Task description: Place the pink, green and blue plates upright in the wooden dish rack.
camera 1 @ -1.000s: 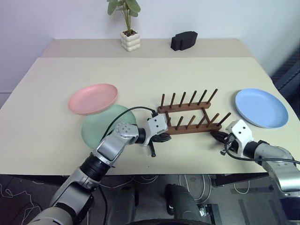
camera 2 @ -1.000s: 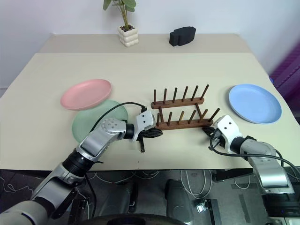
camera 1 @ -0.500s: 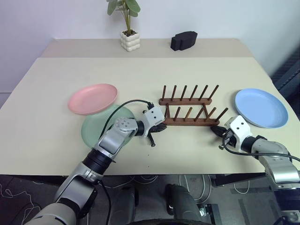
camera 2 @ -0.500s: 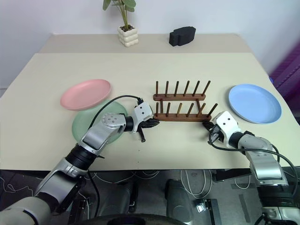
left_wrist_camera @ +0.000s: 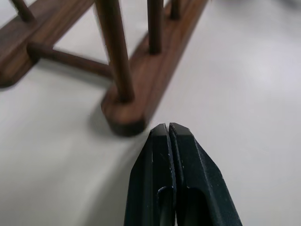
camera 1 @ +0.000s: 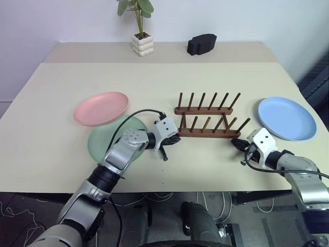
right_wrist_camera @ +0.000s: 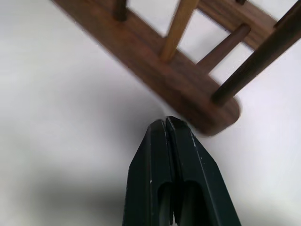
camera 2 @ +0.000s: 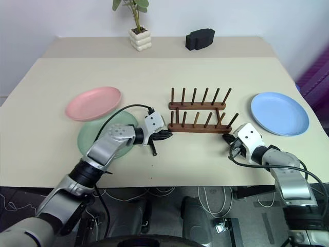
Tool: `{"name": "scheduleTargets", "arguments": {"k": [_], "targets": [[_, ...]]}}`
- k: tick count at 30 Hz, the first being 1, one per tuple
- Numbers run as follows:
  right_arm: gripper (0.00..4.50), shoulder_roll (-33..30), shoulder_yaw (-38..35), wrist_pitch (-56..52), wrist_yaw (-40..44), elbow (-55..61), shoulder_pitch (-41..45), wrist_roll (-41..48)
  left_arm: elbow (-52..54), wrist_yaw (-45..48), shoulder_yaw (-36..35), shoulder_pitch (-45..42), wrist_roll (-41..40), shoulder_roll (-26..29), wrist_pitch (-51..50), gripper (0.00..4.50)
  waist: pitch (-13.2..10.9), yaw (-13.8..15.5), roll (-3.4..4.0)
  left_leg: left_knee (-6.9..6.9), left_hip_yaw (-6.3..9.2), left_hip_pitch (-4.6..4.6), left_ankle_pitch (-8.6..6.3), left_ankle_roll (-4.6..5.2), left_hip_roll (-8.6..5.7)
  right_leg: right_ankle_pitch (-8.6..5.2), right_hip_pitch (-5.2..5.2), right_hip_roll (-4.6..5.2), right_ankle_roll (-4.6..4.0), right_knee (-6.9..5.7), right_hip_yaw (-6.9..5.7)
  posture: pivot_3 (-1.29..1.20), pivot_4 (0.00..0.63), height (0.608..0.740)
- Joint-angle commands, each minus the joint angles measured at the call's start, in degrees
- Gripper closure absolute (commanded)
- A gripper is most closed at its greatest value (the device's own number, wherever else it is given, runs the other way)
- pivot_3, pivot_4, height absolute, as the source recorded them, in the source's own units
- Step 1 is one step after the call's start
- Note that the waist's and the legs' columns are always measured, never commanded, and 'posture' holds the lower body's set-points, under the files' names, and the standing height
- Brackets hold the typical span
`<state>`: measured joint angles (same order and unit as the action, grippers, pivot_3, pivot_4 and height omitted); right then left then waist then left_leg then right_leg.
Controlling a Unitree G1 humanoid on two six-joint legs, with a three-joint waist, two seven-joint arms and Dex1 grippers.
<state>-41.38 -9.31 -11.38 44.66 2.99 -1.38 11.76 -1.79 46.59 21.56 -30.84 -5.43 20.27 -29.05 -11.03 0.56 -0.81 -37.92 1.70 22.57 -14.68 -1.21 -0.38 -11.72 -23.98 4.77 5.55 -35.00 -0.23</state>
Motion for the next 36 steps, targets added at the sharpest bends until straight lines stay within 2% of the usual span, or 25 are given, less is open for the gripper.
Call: {"name": "scheduleTargets", "arguments": {"k": [1,3,6,10,13,16,20,24,27,32,36], "targets": [[4.5,-1.3,-3.5,-2.3,1.5,8.7,-2.9,4.1,8.9,3.2,-6.3,1.5,-6.2,2.5,-1.6,4.23,0.0,-0.1,0.02,0.0,0.0,0.06,0.0,0.0,0.02,0.0,-0.07,0.0,0.0,-0.01,0.0,0.0,0.15,0.74],[4.5,-1.3,-3.8,-3.4,1.9,12.1,-4.2,5.1,14.2,4.9,-11.6,2.7,-12.3,4.4,-5.4,3.62,0.0,-0.2,0.01,0.0,-0.01,0.12,0.0,0.0,0.07,0.0,-0.14,-0.01,0.0,-0.02,0.01,0.0,0.15,0.74],[4.5,-1.2,-3.2,-4.7,2.1,15.1,-4.7,5.7,19.5,5.8,-19.9,4.4,-20.1,7.7,-10.6,2.06,0.0,-0.3,0.0,-0.02,-0.01,0.16,0.0,0.0,0.14,0.0,-0.2,-0.03,-0.01,-0.02,0.01,0.0,0.15,0.74],[4.5,-0.9,-1.6,-5.2,2.3,15.7,-3.6,5.4,20.6,1.4,-28.6,5.3,-23.2,10.8,-13.4,0.05,0.0,-0.3,0.0,-0.01,-0.03,0.17,0.0,-0.01,0.12,-0.01,-0.21,-0.04,-0.01,0.01,0.01,0.0,0.15,0.74],[4.5,-0.5,-0.2,-5.2,2.7,14.9,-2.0,5.3,16.1,-8.0,-33.1,3.5,-21.1,9.9,-15.9,0.05,-0.1,0.0,-0.04,-0.03,-0.02,0.2,0.0,-0.01,0.1,-0.01,-0.23,-0.04,-0.01,0.01,0.0,0.0,0.15,0.74],[4.5,-0.2,1.4,-5.1,3.1,13.7,-0.3,5.0,12.8,-15.1,-37.5,1.8,-19.2,9.5,-14.0,0.05,-0.1,0.1,-0.11,-0.06,-0.02,0.22,0.0,-0.01,0.07,0.0,-0.22,-0.05,0.0,0.0,0.0,0.0,0.15,0.74],[4.5,0.0,2.8,-4.9,3.7,12.9,0.9,5.0,11.4,-14.8,-40.9,4.1,-17.2,16.4,-12.0,0.05,-0.2,-0.2,-0.24,-0.05,-0.02,0.46,0.0,-0.01,0.06,0.07,-0.48,-0.1,-0.09,-0.01,0.0,0.0,0.15,0.74],[4.5,0.2,3.9,-4.1,4.1,11.2,2.1,4.6,2.8,-22.0,-44.8,2.1,-15.5,20.2,-18.4,0.05,-0.2,-0.3,-0.23,-0.03,-0.03,0.5,0.0,-0.01,0.07,0.14,-0.57,-0.11,-0.19,-0.05,0.0,0.0,0.15,0.74],[4.5,0.5,4.7,-3.7,4.1,10.3,2.9,4.3,-0.5,-27.3,-46.3,-0.5,-15.4,19.0,-21.6,0.05,-0.2,0.1,-0.29,-0.09,-0.01,0.5,0.0,-0.01,0.07,0.03,-0.53,-0.11,-0.01,-0.07,0.0,0.0,0.15,0.74],[4.5,0.9,5.3,-3.4,4.0,10.4,3.5,4.3,-4.7,-33.9,-45.0,-3.2,-13.9,16.7,-29.1,0.05,-0.2,0.2,-0.34,-0.1,0.02,0.57,0.0,-0.02,0.01,0.16,-0.52,-0.07,-0.15,-0.02,0.0,0.0,0.15,0.74],[4.5,1.0,5.2,-3.5,3.7,11.4,2.7,4.5,-10.2,-34.8,-45.2,-7.1,-15.0,14.0,-31.5,0.05,-0.2,0.0,-0.34,-0.1,0.02,0.55,0.01,-0.03,0.0,0.25,-0.52,-0.09,0.01,-0.07,-0.01,0.0,0.15,0.74]]}}
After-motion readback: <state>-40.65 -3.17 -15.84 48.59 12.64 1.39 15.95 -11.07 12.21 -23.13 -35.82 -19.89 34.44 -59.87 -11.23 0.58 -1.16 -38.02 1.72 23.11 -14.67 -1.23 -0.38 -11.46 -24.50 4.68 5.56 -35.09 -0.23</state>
